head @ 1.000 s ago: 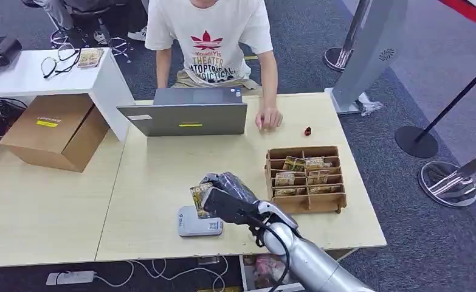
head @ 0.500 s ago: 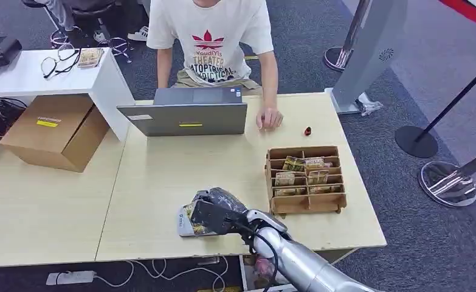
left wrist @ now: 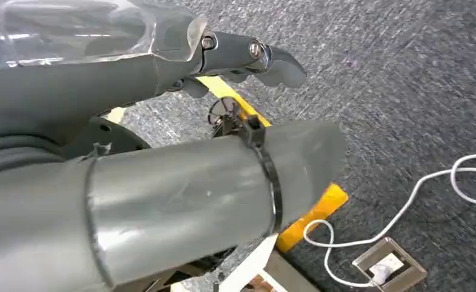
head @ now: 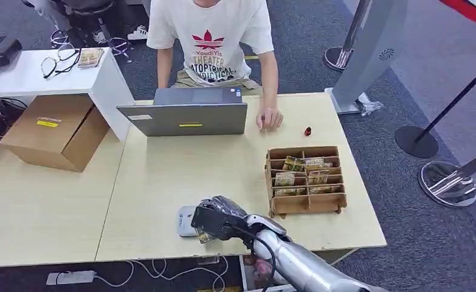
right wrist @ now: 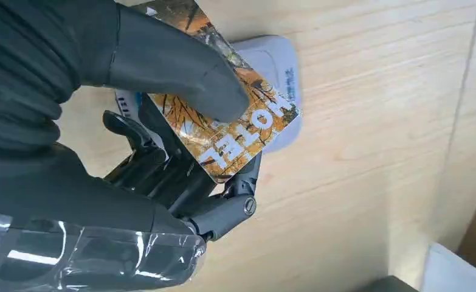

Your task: Pass the card to the sensor for recognition and then transmit it.

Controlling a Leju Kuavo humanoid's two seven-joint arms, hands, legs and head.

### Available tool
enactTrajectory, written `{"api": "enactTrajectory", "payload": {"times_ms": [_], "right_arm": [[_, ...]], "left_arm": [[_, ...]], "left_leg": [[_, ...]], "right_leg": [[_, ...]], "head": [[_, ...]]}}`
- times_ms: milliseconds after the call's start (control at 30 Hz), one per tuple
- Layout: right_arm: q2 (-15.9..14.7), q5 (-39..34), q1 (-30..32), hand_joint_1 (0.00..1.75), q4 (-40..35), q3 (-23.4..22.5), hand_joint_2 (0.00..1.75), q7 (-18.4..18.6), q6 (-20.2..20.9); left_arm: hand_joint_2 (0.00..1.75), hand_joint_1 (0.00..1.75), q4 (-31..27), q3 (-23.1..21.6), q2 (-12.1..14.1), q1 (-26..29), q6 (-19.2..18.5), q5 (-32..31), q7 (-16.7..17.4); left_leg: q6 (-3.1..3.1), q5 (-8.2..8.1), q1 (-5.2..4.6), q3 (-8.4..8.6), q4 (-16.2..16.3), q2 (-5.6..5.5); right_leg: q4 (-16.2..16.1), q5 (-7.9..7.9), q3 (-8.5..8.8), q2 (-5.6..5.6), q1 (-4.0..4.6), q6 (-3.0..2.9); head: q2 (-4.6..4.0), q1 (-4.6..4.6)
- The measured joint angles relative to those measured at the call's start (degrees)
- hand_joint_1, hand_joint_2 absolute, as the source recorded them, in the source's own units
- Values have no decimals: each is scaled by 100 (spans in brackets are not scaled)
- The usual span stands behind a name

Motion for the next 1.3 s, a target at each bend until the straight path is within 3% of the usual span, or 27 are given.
{"api": "enactTrajectory", "payload": {"times_ms": [400, 800, 1300], "right_arm": [[118, -144, -243, 175, 874, 20, 175, -59, -184], [188, -179, -521, 175, 1302, 17, 175, -92, -111], [190, 26, -667, 175, 1597, 17, 175, -55, 44]], "left_arm": [[0, 0, 74, -262, 79, -84, -72, 699, 26], [0, 0, 269, -479, 151, -134, -33, 850, -122], [0, 0, 269, -636, 208, -114, -13, 1154, -70]], "left_leg": [[0, 0, 0, 3, 0, 1], [0, 1, -1, 4, 0, 1], [0, 1, -1, 19, 0, 2]], "right_leg": [[0, 0, 0, 2, 0, 0], [0, 1, 2, 1, 0, 0], [-1, 1, 13, 2, 0, 0]], "head": [[0, -2], [0, -4], [0, -2]]}}
